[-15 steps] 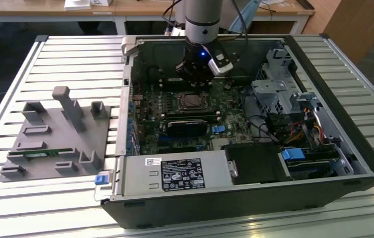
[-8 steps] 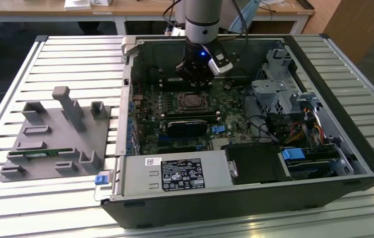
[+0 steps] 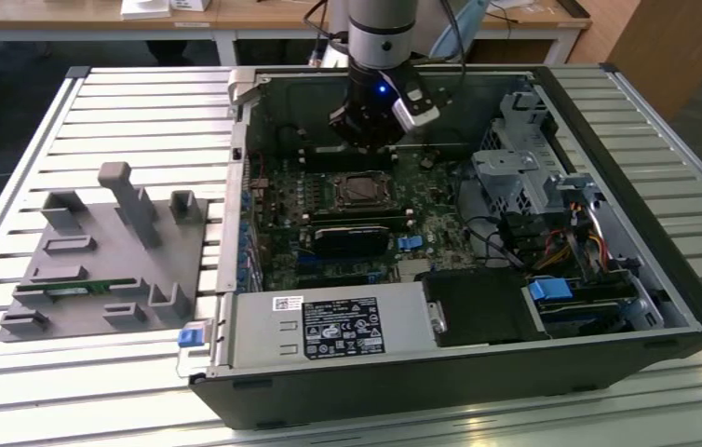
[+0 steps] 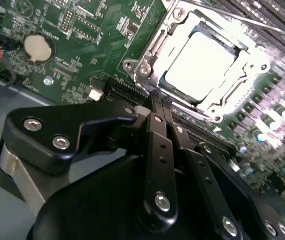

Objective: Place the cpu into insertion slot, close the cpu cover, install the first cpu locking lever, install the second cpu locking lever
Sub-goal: 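Install the first cpu locking lever, then install the second cpu locking lever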

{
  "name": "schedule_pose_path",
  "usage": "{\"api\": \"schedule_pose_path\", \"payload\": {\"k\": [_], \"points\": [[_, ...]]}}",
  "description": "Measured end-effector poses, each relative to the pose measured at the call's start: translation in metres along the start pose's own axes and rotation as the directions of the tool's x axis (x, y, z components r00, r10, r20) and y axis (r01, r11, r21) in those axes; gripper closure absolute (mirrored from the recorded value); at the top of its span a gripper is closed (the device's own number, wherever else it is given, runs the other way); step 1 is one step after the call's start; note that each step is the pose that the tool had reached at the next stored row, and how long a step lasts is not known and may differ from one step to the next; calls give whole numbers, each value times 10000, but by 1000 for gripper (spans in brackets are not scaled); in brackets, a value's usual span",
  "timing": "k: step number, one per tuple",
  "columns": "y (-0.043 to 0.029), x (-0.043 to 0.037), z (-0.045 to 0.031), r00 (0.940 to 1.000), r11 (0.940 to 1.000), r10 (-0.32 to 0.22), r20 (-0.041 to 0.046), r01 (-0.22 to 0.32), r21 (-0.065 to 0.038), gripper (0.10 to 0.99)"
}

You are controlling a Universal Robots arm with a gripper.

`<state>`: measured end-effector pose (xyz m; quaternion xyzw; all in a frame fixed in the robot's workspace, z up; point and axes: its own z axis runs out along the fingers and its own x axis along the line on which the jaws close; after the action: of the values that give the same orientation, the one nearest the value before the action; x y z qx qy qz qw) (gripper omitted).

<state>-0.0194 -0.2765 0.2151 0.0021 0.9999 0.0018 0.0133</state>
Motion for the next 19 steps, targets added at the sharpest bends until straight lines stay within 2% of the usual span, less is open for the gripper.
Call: {"api": "schedule_pose_path", "payload": {"k": [19], "points": [[-46, -6, 0, 10000, 10000, 0, 1, 0, -1, 969]]}}
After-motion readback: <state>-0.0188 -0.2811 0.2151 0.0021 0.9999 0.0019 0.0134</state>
